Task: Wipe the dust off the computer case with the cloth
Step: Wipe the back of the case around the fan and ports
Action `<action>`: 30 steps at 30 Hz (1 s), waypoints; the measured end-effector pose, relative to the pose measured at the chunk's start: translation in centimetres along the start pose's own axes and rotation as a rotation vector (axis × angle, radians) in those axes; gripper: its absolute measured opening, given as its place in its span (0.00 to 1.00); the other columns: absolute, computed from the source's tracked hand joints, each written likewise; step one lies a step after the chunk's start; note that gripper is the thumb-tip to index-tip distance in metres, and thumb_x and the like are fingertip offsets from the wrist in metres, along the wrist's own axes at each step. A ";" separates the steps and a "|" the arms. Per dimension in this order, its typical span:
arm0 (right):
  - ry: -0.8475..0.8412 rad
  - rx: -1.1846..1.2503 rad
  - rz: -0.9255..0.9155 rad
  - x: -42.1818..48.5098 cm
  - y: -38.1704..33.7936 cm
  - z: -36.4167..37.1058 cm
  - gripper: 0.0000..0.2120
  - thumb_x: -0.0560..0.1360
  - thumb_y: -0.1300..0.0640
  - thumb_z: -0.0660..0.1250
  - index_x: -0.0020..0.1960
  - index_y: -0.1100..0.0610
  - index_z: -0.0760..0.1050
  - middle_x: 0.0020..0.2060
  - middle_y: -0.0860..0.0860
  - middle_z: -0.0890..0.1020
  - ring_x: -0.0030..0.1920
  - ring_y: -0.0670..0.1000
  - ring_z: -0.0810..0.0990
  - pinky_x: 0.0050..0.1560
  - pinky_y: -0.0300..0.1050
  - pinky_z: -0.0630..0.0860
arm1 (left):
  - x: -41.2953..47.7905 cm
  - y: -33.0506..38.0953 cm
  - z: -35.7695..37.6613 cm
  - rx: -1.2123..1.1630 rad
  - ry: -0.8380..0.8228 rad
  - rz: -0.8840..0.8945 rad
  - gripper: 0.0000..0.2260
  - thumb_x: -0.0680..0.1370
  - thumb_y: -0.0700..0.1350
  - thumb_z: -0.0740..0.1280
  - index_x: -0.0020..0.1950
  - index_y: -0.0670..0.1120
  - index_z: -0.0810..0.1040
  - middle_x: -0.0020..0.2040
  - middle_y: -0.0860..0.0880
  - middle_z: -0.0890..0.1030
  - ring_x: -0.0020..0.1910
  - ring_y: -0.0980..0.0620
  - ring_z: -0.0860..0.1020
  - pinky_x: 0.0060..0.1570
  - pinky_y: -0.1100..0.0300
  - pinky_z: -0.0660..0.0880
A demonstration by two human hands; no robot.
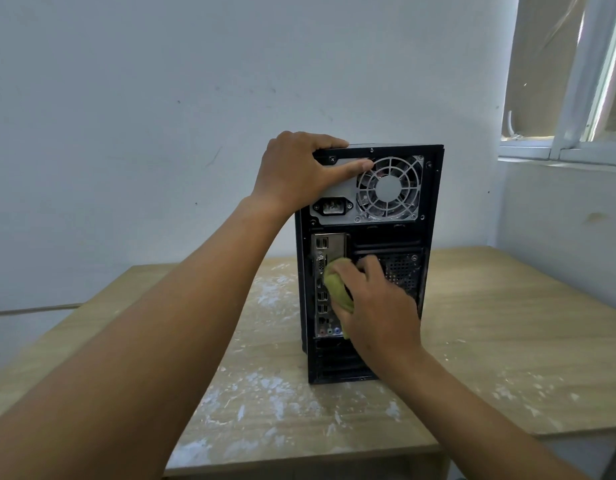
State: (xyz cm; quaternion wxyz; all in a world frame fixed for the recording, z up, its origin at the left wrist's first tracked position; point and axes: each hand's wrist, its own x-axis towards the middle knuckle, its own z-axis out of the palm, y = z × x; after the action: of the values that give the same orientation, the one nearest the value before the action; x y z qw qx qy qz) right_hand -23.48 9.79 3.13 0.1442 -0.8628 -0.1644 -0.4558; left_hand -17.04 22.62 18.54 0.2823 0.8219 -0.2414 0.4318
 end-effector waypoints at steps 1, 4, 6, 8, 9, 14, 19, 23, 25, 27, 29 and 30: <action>-0.027 -0.002 -0.002 -0.6 0.1 0.2 0.18 0.66 0.54 0.78 0.53 0.53 0.78 0.42 0.51 0.75 0.23 0.49 0.72 0.21 0.35 0.62 | 0.0 0.0 0.0 0.002 -0.001 0.000 0.25 0.67 0.69 0.72 0.55 0.53 0.85 0.51 0.56 0.85 0.51 0.60 0.81 0.56 0.58 0.77; -0.077 0.014 0.014 -1.0 0.3 -0.1 0.19 0.64 0.54 0.80 0.52 0.51 0.78 0.42 0.51 0.75 0.23 0.49 0.72 0.21 0.35 0.61 | 0.0 0.0 0.0 0.017 -0.007 -0.001 0.26 0.67 0.70 0.71 0.55 0.54 0.85 0.50 0.56 0.85 0.51 0.60 0.81 0.55 0.59 0.77; -0.048 0.076 0.037 -0.1 0.3 -0.8 0.18 0.66 0.54 0.78 0.53 0.51 0.77 0.43 0.51 0.75 0.24 0.50 0.73 0.21 0.38 0.67 | 0.0 0.0 0.0 0.017 -0.006 -0.001 0.26 0.66 0.70 0.70 0.55 0.53 0.85 0.50 0.56 0.85 0.50 0.60 0.81 0.54 0.60 0.77; 0.019 0.168 0.056 1.7 0.1 -2.0 0.15 0.71 0.53 0.74 0.56 0.50 0.76 0.45 0.51 0.75 0.28 0.51 0.75 0.24 0.43 0.74 | 0.0 0.0 0.0 0.012 0.000 -0.004 0.26 0.66 0.70 0.70 0.54 0.53 0.85 0.48 0.56 0.85 0.49 0.60 0.81 0.53 0.60 0.77; 0.052 0.203 0.059 2.6 -0.2 -2.6 0.14 0.72 0.52 0.72 0.57 0.50 0.75 0.46 0.51 0.76 0.30 0.52 0.76 0.26 0.44 0.75 | 0.0 0.0 0.1 0.009 0.002 -0.005 0.26 0.66 0.70 0.71 0.54 0.54 0.85 0.48 0.56 0.86 0.48 0.60 0.81 0.52 0.61 0.77; 0.013 0.101 0.035 3.5 -1.7 -1.8 0.17 0.71 0.52 0.73 0.58 0.52 0.75 0.49 0.54 0.76 0.29 0.54 0.77 0.26 0.42 0.72 | 0.1 -0.1 0.1 0.005 0.009 0.004 0.26 0.66 0.70 0.71 0.53 0.53 0.86 0.48 0.56 0.86 0.47 0.61 0.81 0.51 0.62 0.77; 0.054 0.069 0.023 1.7 -1.7 -0.5 0.20 0.67 0.54 0.77 0.57 0.53 0.76 0.45 0.53 0.75 0.27 0.50 0.71 0.22 0.37 0.61 | 0.1 -0.2 0.0 0.023 -0.006 0.009 0.26 0.67 0.70 0.70 0.54 0.53 0.85 0.49 0.56 0.85 0.48 0.61 0.81 0.52 0.62 0.77; 0.026 0.117 0.002 1.2 -1.4 -0.7 0.22 0.68 0.56 0.74 0.60 0.52 0.74 0.49 0.53 0.73 0.31 0.50 0.73 0.21 0.39 0.66 | 0.2 -0.2 0.0 0.023 -0.009 0.011 0.25 0.67 0.69 0.71 0.55 0.53 0.85 0.49 0.56 0.85 0.48 0.61 0.81 0.51 0.64 0.76; -0.008 0.151 -0.002 0.7 -1.0 -1.0 0.24 0.68 0.57 0.74 0.62 0.51 0.72 0.50 0.53 0.73 0.33 0.52 0.76 0.22 0.42 0.72 | 0.2 -0.3 0.0 0.019 -0.008 0.007 0.25 0.67 0.69 0.71 0.55 0.53 0.85 0.49 0.57 0.85 0.48 0.61 0.81 0.50 0.66 0.75; -0.014 0.201 0.042 0.9 -0.6 -1.6 0.22 0.69 0.56 0.73 0.62 0.49 0.72 0.50 0.52 0.73 0.33 0.50 0.75 0.26 0.44 0.76 | 0.1 -0.3 0.0 0.011 -0.006 -0.001 0.25 0.67 0.69 0.71 0.54 0.53 0.85 0.49 0.57 0.85 0.48 0.61 0.81 0.51 0.66 0.75; 0.000 0.276 0.122 1.8 -0.1 -2.6 0.20 0.72 0.55 0.70 0.62 0.47 0.72 0.50 0.50 0.73 0.35 0.50 0.76 0.32 0.47 0.78 | 0.1 -0.2 0.1 0.001 -0.006 -0.008 0.25 0.66 0.69 0.72 0.54 0.54 0.85 0.49 0.57 0.85 0.48 0.62 0.81 0.51 0.67 0.75; 0.011 0.290 0.144 2.3 0.2 -3.2 0.19 0.72 0.54 0.69 0.62 0.46 0.71 0.50 0.50 0.74 0.38 0.50 0.76 0.35 0.48 0.78 | 0.1 -0.2 0.1 -0.004 -0.005 -0.009 0.25 0.66 0.69 0.72 0.54 0.53 0.85 0.49 0.57 0.85 0.48 0.62 0.80 0.51 0.67 0.75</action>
State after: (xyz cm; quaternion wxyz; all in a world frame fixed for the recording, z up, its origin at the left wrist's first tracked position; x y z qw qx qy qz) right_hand -24.52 8.74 6.78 0.3003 -0.8400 -0.1653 -0.4206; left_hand -16.80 22.71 18.59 0.2855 0.8234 -0.2391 0.4281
